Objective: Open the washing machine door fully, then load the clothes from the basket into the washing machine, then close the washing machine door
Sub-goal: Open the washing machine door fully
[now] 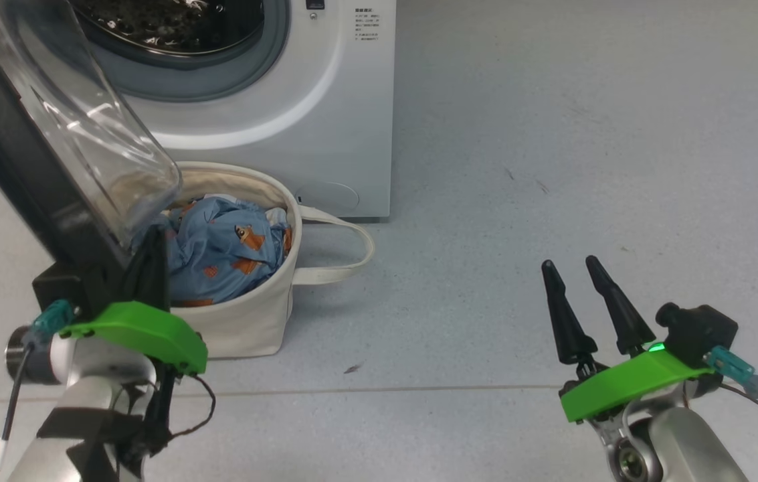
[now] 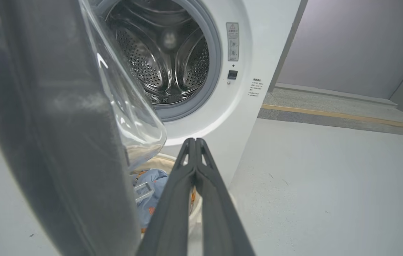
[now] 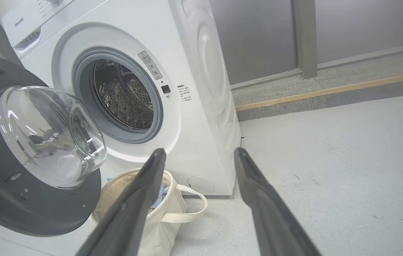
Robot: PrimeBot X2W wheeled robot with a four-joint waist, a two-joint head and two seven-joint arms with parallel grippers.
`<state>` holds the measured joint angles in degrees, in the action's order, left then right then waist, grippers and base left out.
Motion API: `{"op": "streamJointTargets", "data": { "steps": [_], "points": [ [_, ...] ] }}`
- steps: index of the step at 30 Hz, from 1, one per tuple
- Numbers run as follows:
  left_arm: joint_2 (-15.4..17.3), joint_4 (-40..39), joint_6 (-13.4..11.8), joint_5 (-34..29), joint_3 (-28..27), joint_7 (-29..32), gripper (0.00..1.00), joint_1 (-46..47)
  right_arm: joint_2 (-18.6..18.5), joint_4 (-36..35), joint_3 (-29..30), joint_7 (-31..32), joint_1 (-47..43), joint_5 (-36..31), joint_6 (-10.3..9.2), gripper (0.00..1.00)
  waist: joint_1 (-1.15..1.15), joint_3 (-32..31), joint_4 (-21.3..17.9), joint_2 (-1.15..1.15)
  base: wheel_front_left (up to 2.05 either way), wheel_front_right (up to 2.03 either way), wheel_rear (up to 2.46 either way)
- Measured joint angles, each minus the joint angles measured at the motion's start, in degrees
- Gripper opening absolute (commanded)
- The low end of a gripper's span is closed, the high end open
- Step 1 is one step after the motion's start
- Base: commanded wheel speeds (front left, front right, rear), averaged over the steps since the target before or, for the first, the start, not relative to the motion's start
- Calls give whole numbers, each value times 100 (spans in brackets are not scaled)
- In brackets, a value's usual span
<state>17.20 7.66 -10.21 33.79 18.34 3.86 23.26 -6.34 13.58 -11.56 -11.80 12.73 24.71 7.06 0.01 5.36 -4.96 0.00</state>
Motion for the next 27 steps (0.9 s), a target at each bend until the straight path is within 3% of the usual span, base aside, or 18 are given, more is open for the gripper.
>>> {"op": "streamJointTargets", "data": {
  "steps": [9, 14, 23, 27],
  "points": [
    [-241, 840, -196, 62, -213, -377, 0, 283, 18, 75, -129, -57, 127, 0, 0, 100, -1, 3, 150, 0, 0, 0, 0],
    [-381, 1107, -185, 152, -286, -597, 0, 387, 19, 69, -252, -66, 140, 0, 0, 100, -1, 4, 289, 0, 0, 0, 0],
    [-365, 1368, -179, 221, -505, -804, 0, 409, 20, -63, -354, -71, 242, -103, 0, 100, -1, 54, 685, 0, 0, 0, 0],
    [-324, 1469, -58, 380, -576, -826, 0, 455, 20, -152, -399, -63, 244, -154, 0, 100, -1, 104, 928, 0, 0, 0, 0]
  ]
}}
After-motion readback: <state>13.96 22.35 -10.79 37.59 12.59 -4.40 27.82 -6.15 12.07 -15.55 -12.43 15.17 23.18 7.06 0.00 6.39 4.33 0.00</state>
